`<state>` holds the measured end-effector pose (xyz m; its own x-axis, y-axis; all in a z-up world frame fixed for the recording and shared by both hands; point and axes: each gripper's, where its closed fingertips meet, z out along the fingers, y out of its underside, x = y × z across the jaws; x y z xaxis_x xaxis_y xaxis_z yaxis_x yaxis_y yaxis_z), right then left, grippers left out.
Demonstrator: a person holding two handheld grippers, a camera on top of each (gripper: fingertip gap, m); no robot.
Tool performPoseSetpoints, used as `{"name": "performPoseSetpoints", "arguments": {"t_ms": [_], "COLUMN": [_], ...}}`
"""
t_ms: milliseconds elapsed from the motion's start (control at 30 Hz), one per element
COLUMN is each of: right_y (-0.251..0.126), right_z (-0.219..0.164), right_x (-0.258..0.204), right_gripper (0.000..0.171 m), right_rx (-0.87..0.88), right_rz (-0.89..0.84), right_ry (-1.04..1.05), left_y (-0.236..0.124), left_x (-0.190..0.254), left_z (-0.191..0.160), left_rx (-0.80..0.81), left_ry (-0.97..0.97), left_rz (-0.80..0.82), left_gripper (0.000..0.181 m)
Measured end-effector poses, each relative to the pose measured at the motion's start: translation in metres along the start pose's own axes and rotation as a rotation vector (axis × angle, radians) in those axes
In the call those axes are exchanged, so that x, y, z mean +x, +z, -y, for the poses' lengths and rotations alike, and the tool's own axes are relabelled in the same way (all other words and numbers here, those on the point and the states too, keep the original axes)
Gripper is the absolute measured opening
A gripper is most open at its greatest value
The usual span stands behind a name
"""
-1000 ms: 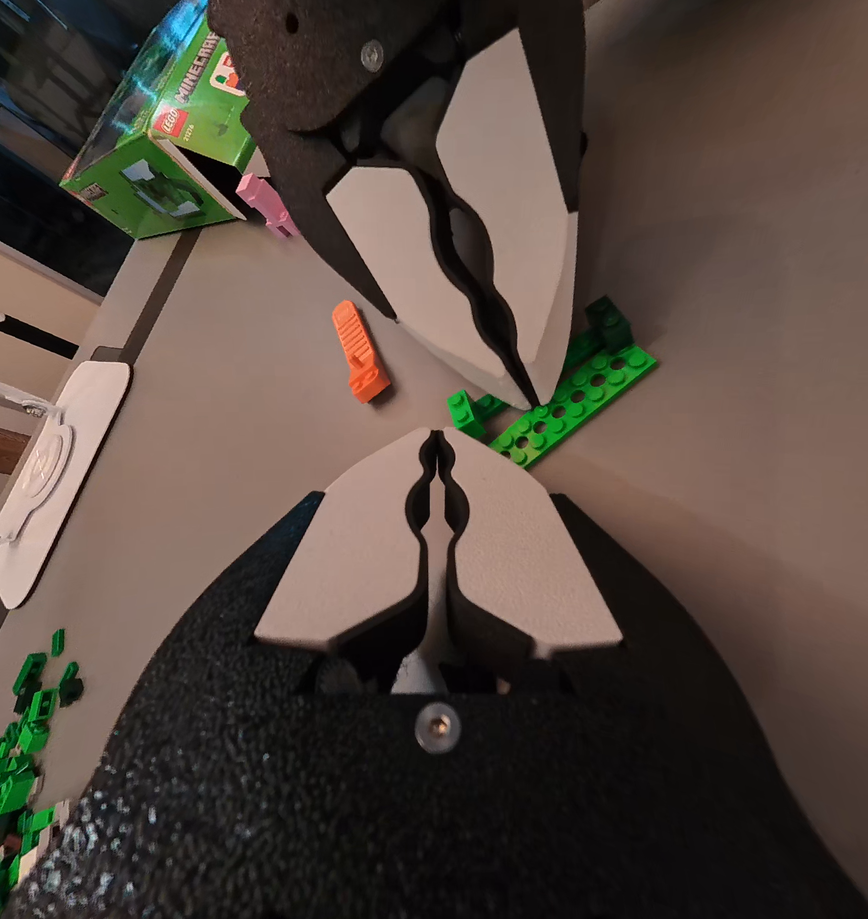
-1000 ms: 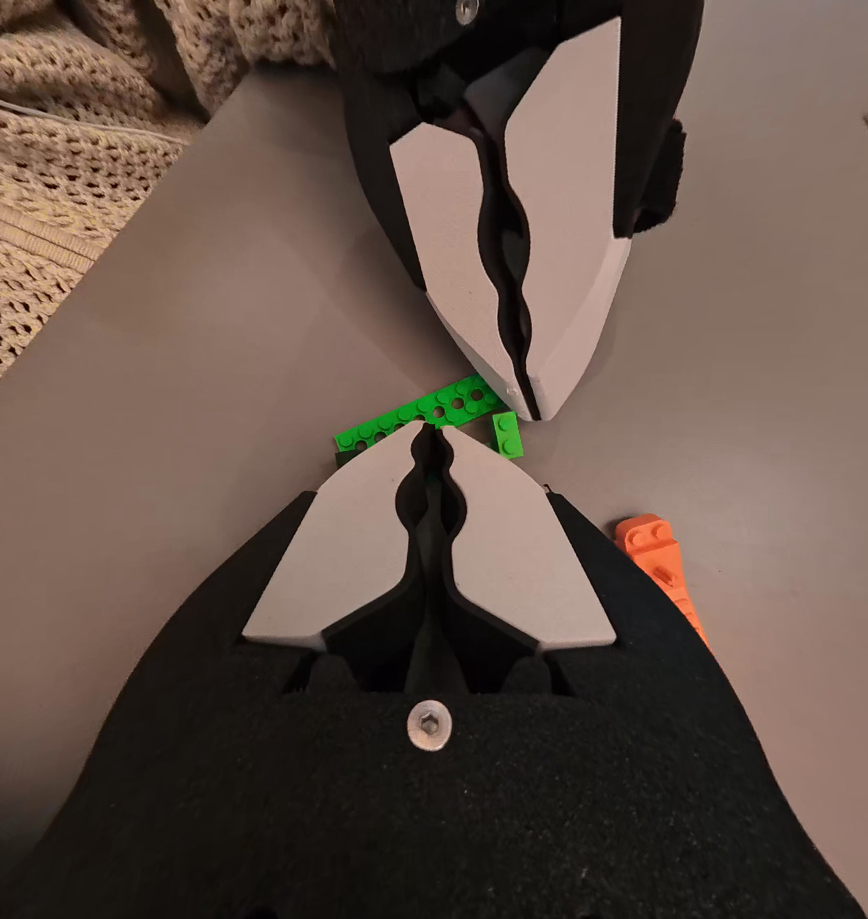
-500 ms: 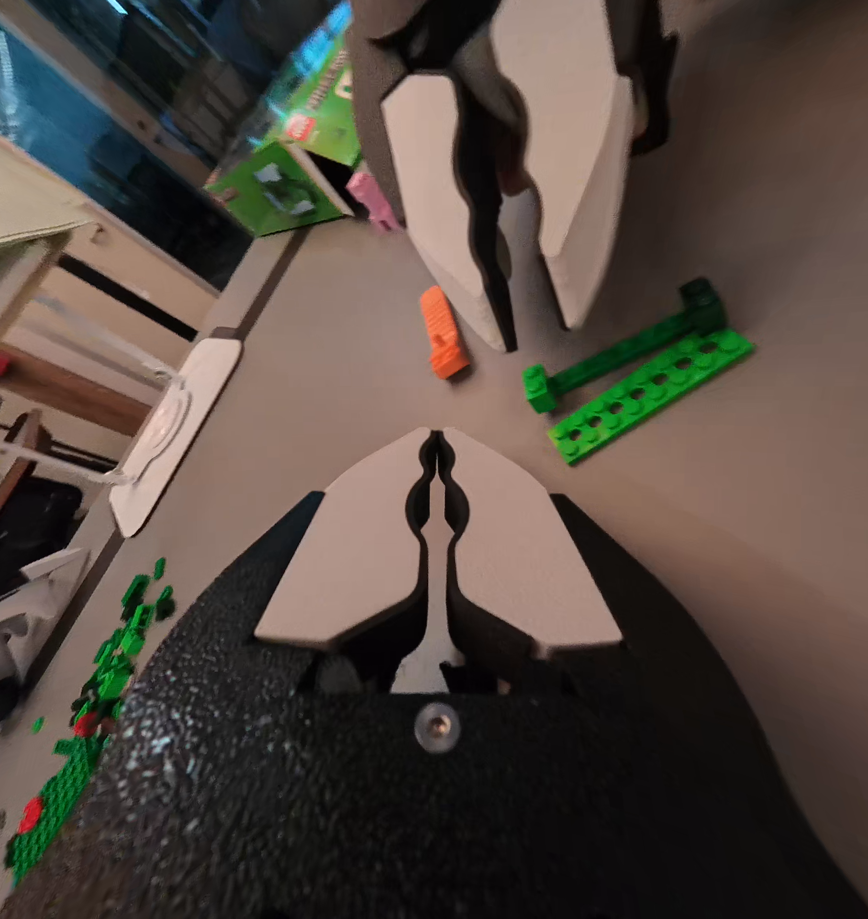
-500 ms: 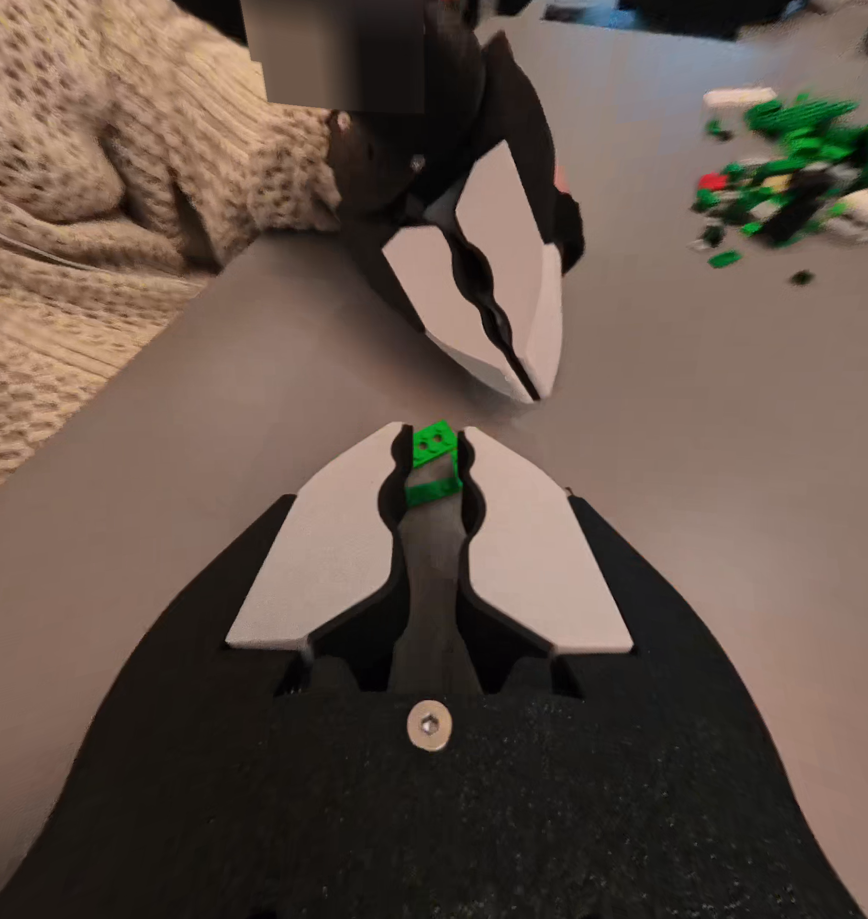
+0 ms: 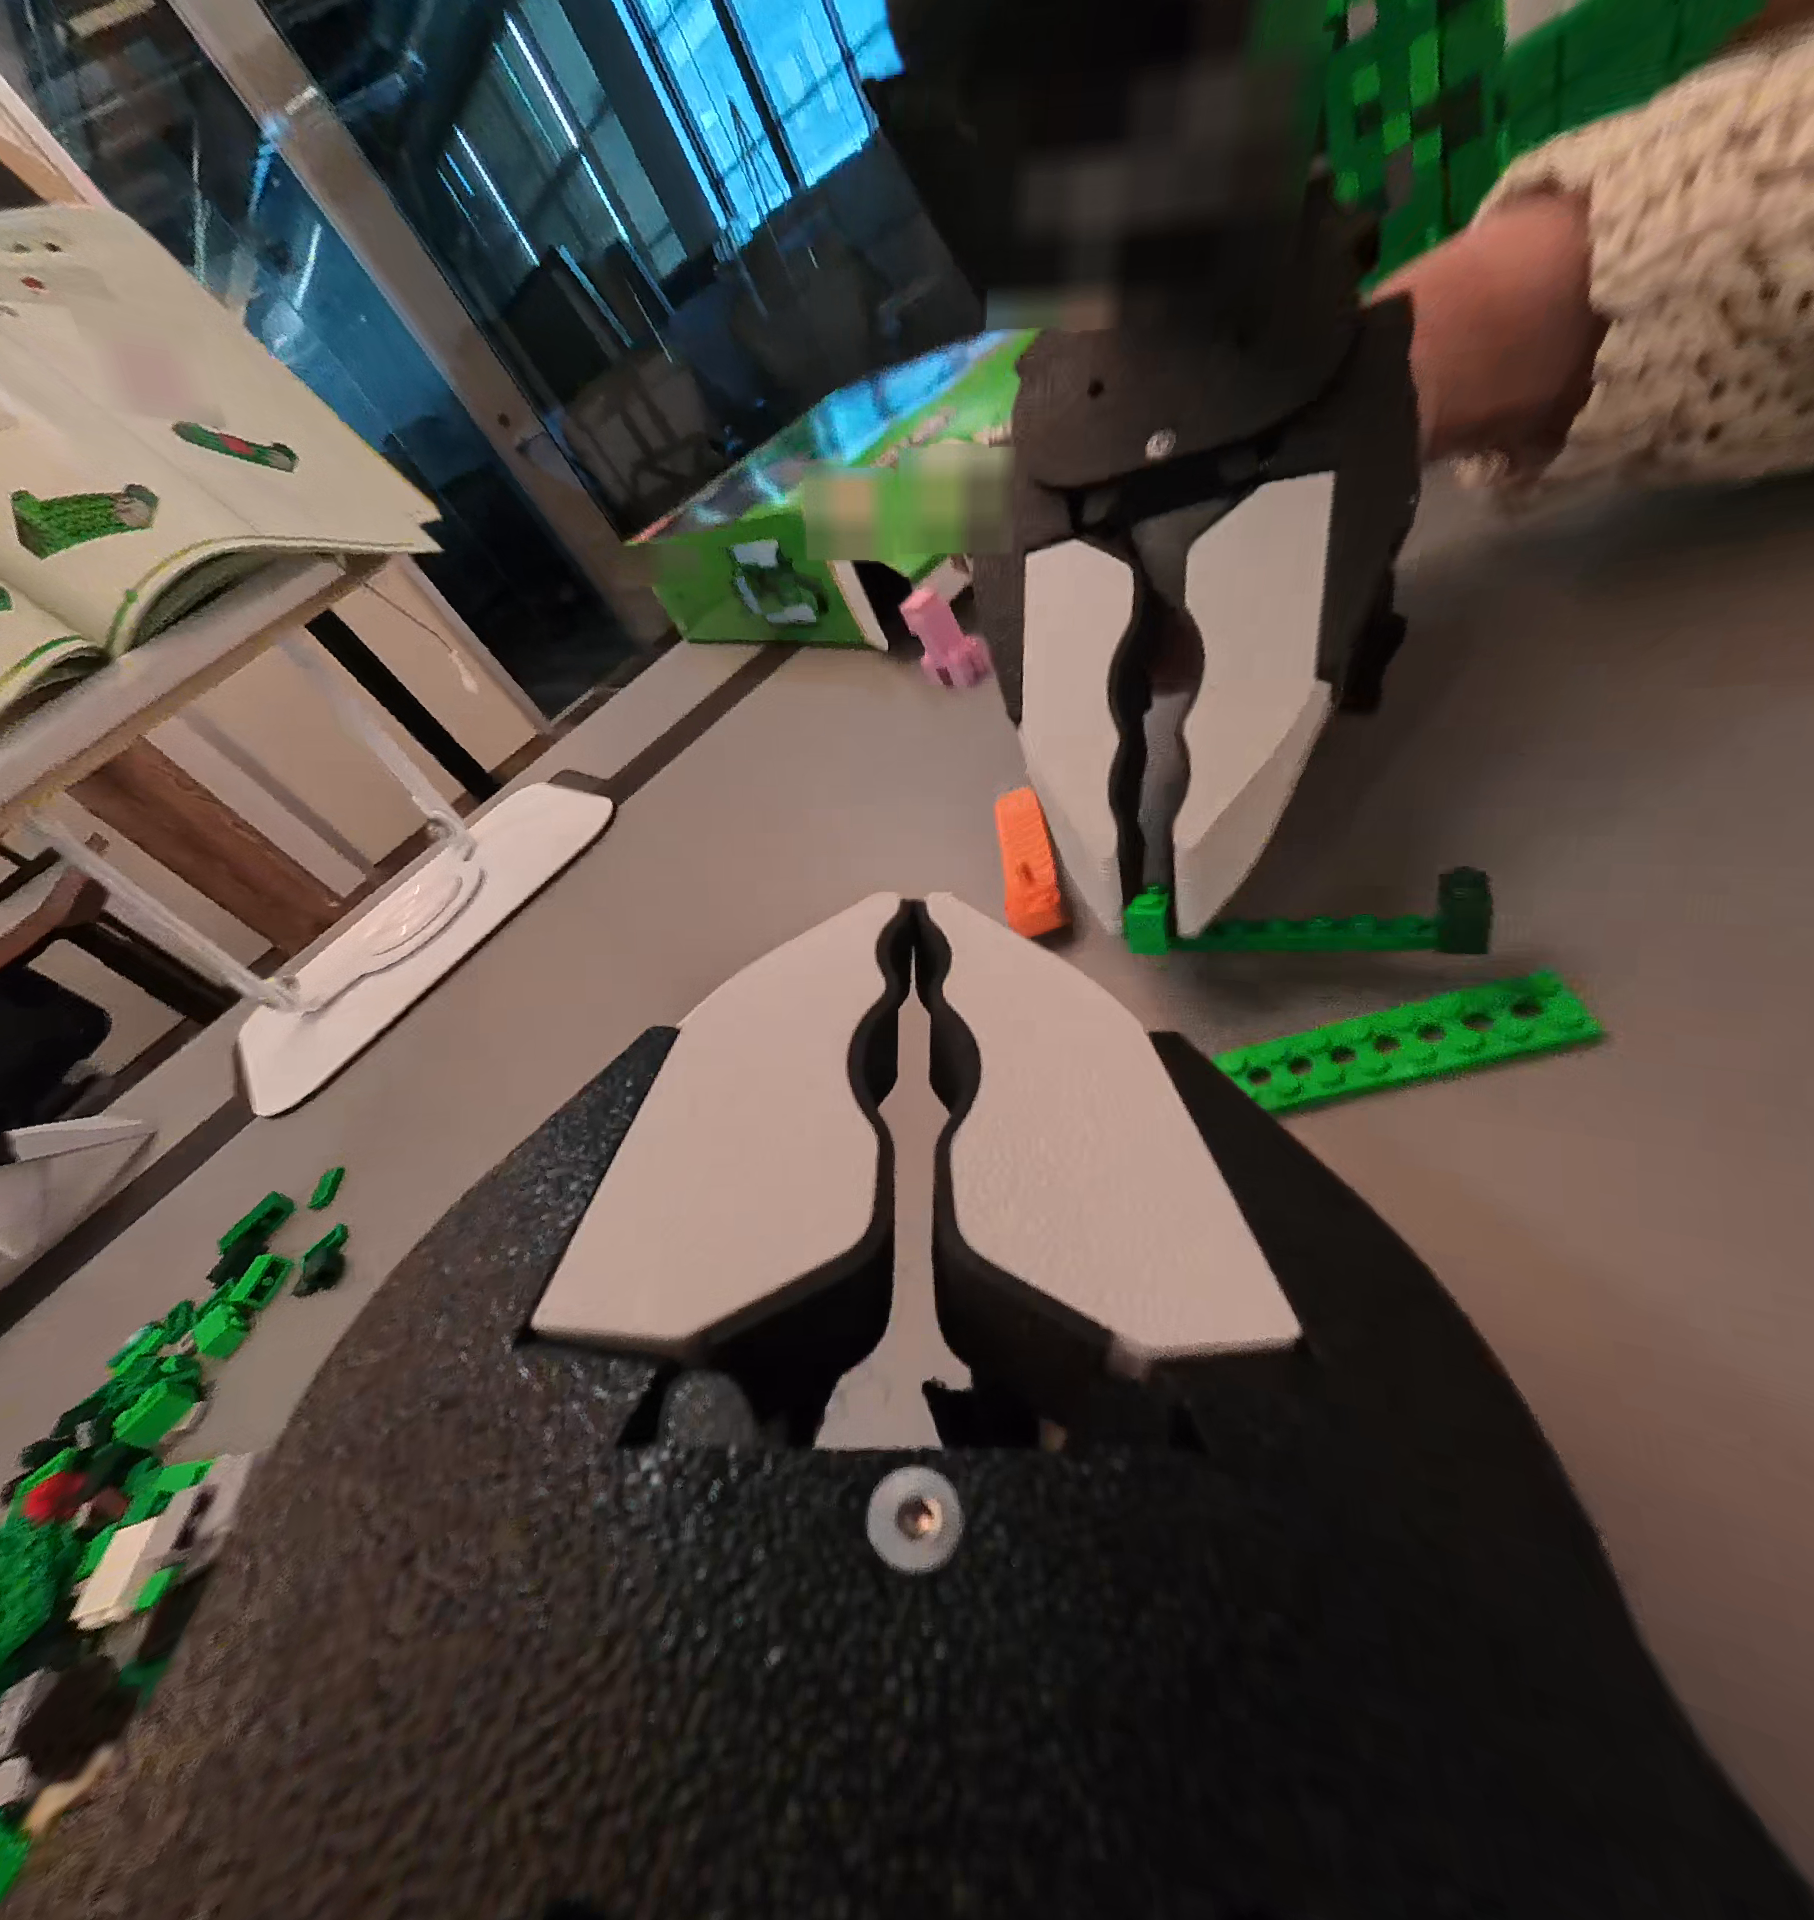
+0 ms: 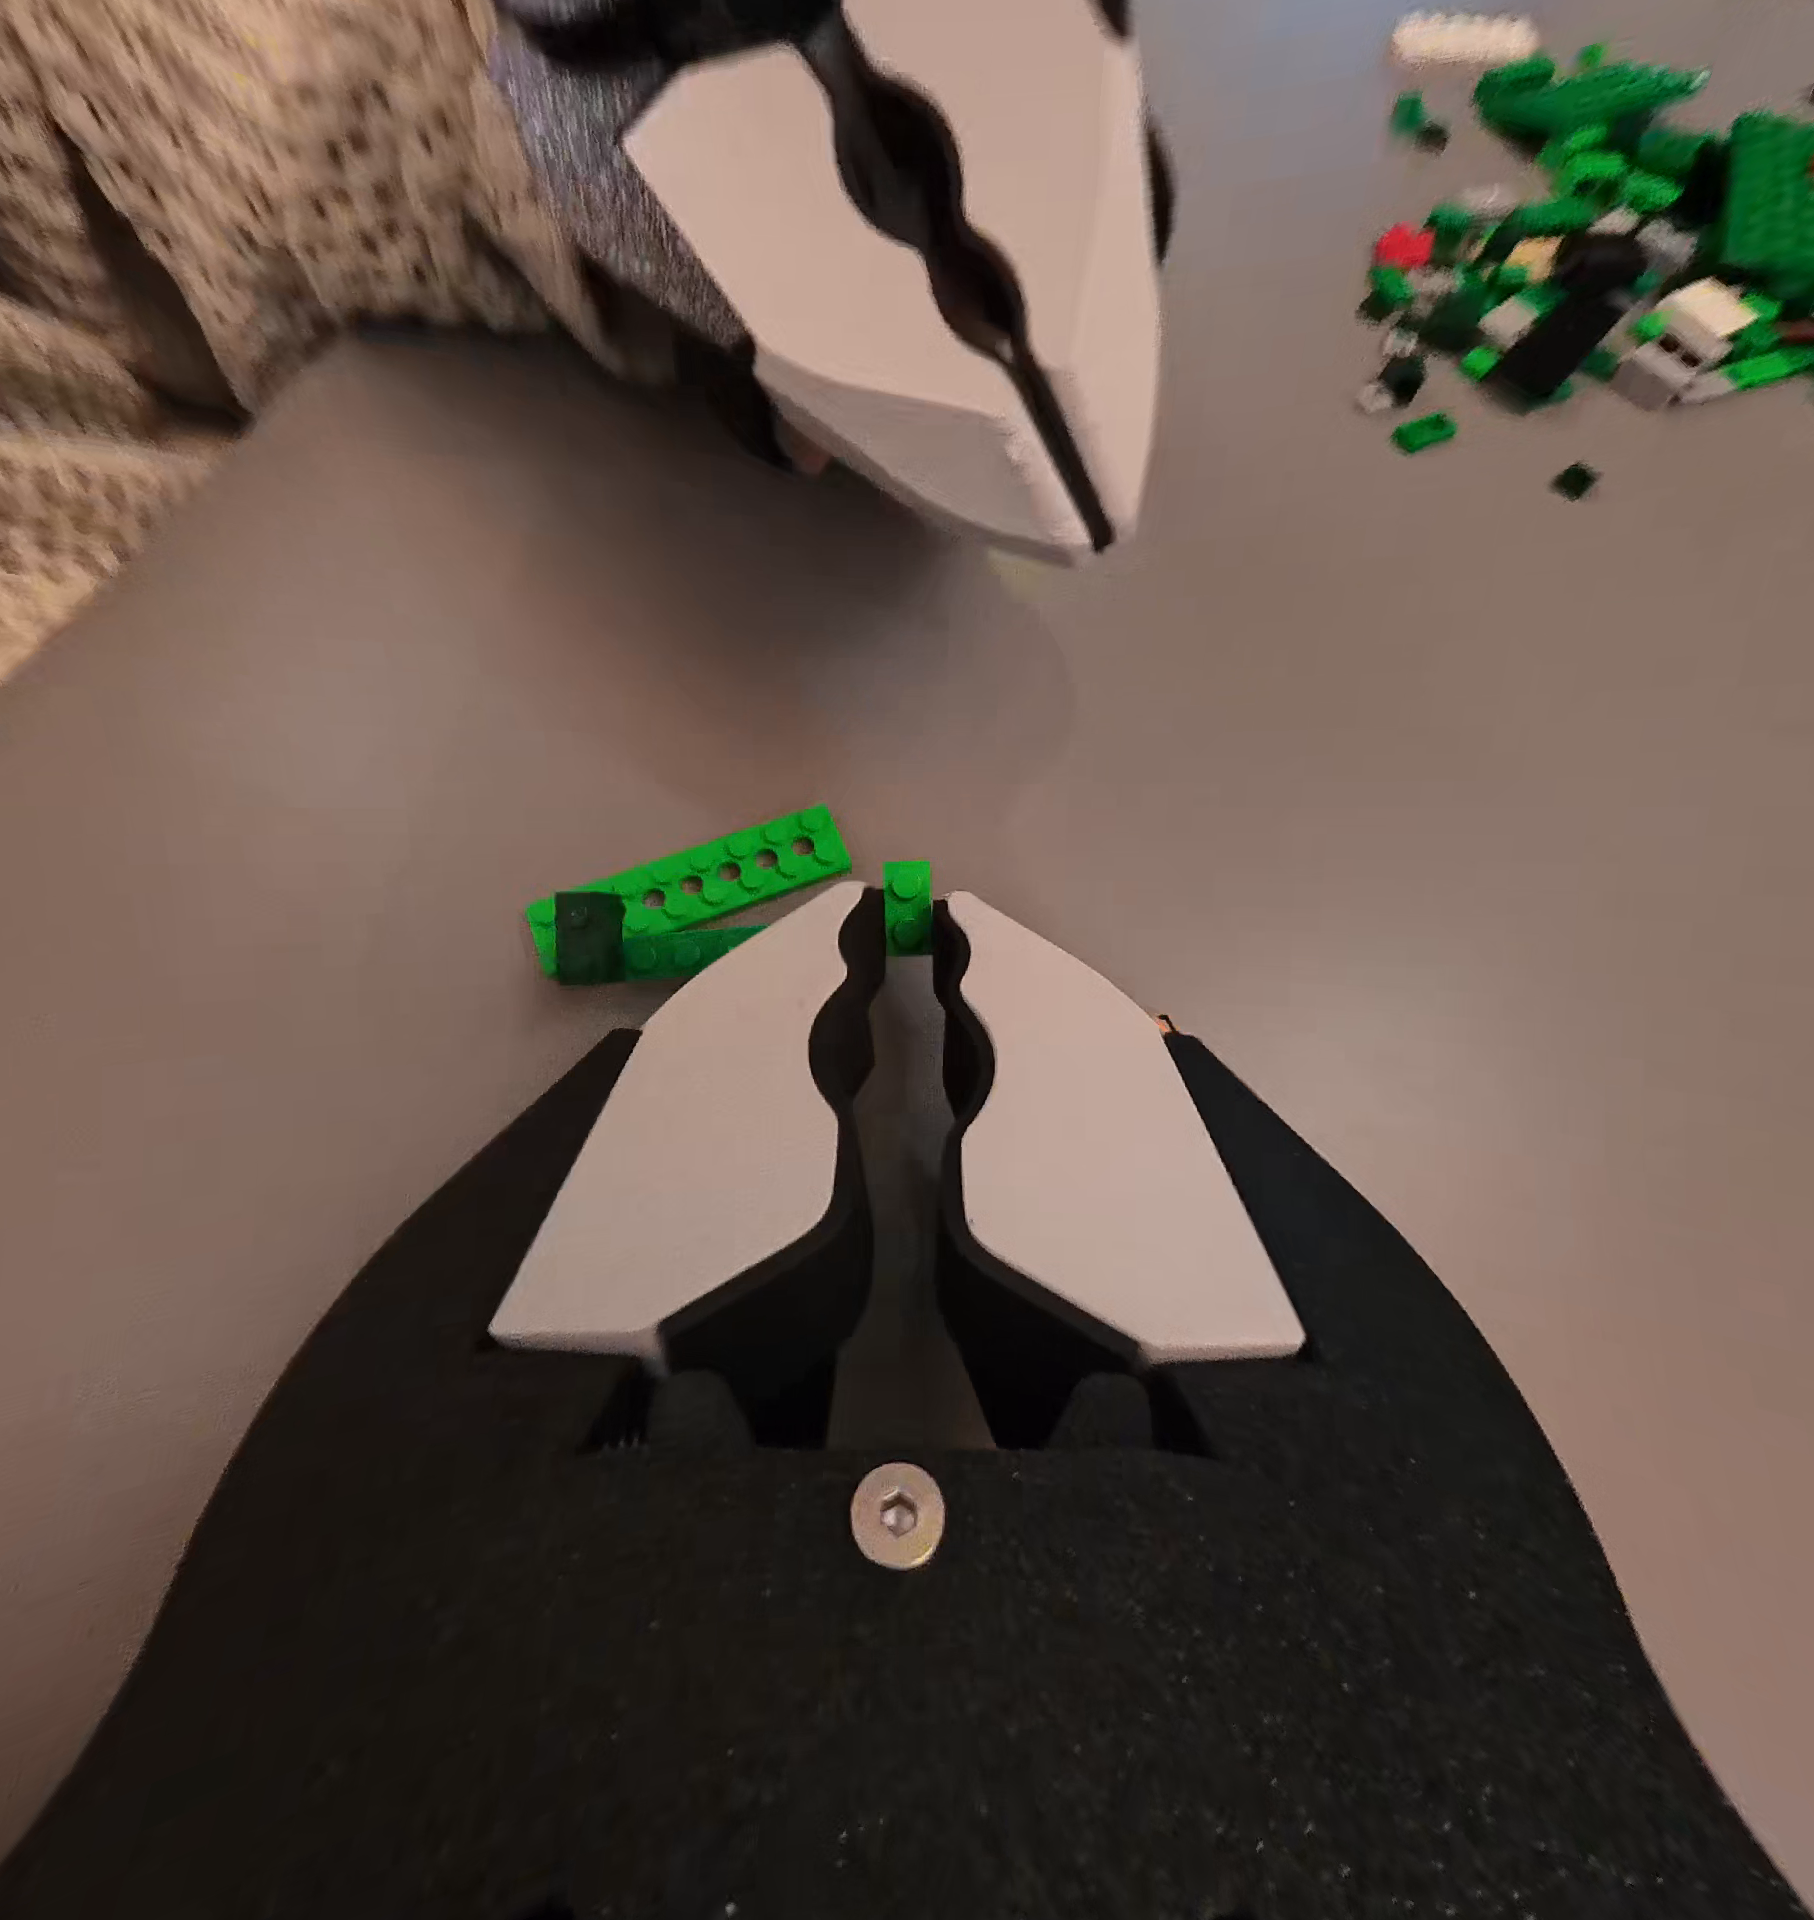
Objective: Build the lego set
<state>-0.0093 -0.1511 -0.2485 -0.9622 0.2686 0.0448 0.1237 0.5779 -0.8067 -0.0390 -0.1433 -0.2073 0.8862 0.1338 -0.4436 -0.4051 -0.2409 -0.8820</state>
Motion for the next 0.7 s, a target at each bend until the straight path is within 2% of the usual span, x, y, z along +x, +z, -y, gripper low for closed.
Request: {"name": "performPoseSetpoints", "arguments": {"t_ms": [33,200,400,533,600,700], "right_y": [-0.005,-0.03,-0.062,-0.074,-0.073,-0.068], "right_z": [0.005,0.036,0.106,0.14,0.147,0.151], "right_x": [0.002,0.005,-0.008,-0.024,-0.032,-0.038], "right_gripper": [0.008,0.008,0.008,0.008,0.008,0.008], "right_rx": [0.051,0.307,0.597,0.698,0.708,0.706], "right_rz": [0.001,-0.013,-0.065,-0.084,-0.075,-0.069], "right_ry": [0.02,0.041,-0.096,-0.187,-0.214,-0.238], "left_y": [-0.003,-0.015,-0.041,-0.065,-0.075,-0.081], "left_x": [-0.001,-0.003,0.021,0.024,0.027,0.034], "left_z": [0.003,0.015,0.06,0.09,0.099,0.106], "left_rx": [0.027,0.119,0.346,0.5,0.554,0.585], "left_ry": [-0.033,-0.215,-0.58,-0.898,-0.967,-0.985], "left_rz": [-0.008,-0.102,-0.493,-0.819,-0.94,-1.02], "left_gripper": [0.0,0.0,0.0,0.023,0.025,0.026]}}
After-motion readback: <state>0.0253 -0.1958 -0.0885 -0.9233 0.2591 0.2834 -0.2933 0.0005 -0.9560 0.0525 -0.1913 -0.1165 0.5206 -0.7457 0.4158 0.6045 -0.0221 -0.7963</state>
